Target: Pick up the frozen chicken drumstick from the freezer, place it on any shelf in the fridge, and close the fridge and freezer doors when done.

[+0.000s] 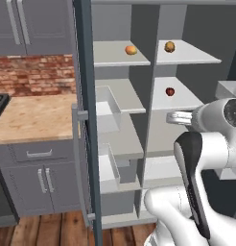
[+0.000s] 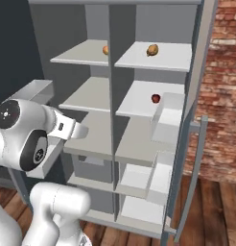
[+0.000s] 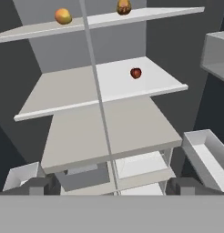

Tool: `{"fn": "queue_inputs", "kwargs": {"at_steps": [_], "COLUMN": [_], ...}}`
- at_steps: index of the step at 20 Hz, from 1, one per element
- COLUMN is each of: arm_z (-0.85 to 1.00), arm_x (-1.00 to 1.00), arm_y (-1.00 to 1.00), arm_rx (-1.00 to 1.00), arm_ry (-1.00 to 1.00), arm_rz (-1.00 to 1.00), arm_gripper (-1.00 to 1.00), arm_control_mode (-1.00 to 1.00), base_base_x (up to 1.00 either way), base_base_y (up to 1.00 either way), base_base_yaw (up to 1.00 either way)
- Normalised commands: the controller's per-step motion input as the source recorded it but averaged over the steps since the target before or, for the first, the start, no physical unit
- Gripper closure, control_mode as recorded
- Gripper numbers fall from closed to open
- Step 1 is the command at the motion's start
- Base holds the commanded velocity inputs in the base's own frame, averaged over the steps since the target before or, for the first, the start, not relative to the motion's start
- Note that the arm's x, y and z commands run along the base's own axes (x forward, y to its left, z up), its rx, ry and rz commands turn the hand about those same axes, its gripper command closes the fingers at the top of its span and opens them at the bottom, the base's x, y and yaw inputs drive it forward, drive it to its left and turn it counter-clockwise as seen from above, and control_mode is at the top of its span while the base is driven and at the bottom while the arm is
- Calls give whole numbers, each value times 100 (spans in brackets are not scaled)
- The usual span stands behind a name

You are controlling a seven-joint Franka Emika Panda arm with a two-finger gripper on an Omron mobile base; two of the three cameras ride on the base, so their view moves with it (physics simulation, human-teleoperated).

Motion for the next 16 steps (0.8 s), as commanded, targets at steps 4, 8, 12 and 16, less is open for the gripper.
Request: {"fn": "queue_inputs", "kwargs": {"at_steps": [4,8,12,16], "arm_z": [0,0,0,0], "arm_x": [0,0,0,0], "arm_y": [0,0,0,0], "arm_rx": [0,0,0,0], "arm_ry": [0,0,0,0], "arm_rz": [0,0,0,0], "arm_gripper": [-100,-100,-100,-100], "arm_control_mode": [100,100,100,100], "base_base_x": [6,-23,-53,-34], "base_base_y": [-26,-33,-21,-7], "base_base_yaw": [-14,-15,-10,-5]}}
